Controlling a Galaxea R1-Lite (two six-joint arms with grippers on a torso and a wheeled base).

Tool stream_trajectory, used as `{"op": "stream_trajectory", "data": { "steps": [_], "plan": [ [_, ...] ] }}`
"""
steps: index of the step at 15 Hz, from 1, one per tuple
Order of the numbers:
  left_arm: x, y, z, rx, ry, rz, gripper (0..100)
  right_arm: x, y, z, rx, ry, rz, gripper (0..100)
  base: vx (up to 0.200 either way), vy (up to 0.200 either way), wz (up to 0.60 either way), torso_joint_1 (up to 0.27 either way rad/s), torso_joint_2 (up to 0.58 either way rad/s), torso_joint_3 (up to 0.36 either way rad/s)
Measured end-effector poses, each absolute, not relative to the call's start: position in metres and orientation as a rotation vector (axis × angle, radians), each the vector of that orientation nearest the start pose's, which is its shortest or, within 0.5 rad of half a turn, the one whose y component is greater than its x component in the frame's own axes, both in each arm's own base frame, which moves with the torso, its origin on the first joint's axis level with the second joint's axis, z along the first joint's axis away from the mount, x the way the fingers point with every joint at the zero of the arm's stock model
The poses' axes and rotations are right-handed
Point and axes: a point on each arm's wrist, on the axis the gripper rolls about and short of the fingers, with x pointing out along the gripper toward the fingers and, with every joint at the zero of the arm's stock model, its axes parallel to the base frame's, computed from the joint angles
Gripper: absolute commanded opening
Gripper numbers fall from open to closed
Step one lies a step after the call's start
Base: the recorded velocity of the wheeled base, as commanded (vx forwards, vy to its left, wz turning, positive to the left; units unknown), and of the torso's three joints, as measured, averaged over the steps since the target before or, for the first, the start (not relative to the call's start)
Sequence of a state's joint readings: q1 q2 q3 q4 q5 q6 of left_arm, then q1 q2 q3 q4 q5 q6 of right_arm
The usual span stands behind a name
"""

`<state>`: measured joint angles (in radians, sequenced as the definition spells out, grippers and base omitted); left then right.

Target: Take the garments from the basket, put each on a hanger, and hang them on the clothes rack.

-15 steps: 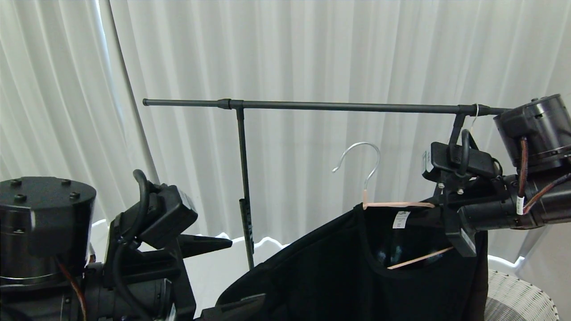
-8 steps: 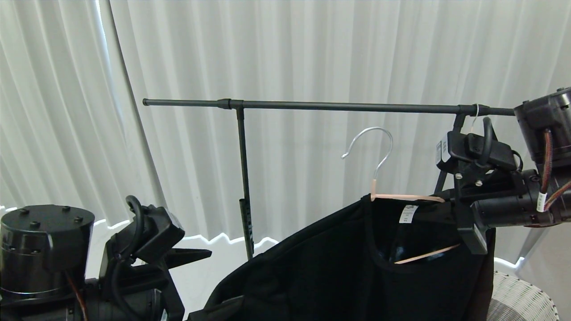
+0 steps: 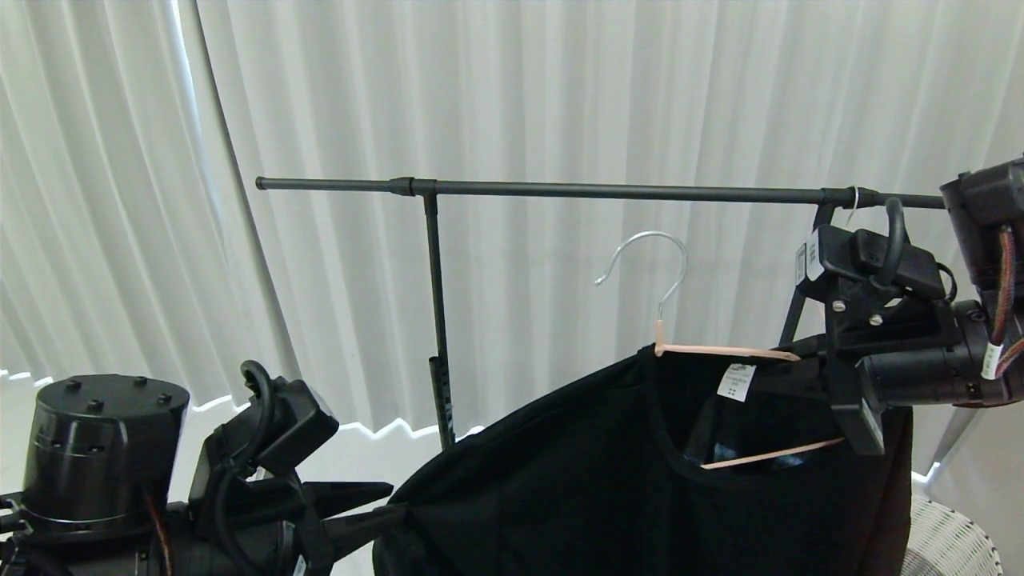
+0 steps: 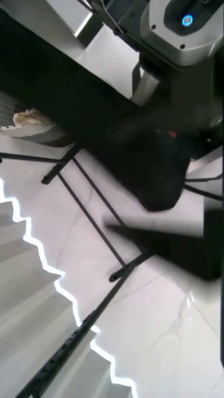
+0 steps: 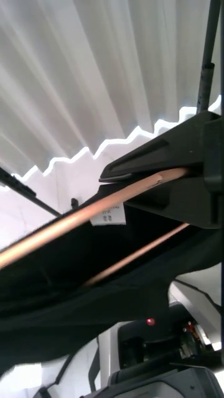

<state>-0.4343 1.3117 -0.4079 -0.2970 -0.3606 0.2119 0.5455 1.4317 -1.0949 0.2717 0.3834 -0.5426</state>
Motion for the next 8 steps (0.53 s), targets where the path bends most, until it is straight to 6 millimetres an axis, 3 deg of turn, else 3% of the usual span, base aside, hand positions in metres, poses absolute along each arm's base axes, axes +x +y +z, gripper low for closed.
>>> {"op": "stream_trajectory", "data": {
  "steps": [8],
  "plan": [
    [0.164, -0.063, 0.141, 0.182, 0.551, -0.724, 0, 0.201, 0.116, 0.256, -0.501, 0.359, 0.980, 0, 0.000, 0.000, 0.00, 0.000, 0.00, 0.000]
  ]
}}
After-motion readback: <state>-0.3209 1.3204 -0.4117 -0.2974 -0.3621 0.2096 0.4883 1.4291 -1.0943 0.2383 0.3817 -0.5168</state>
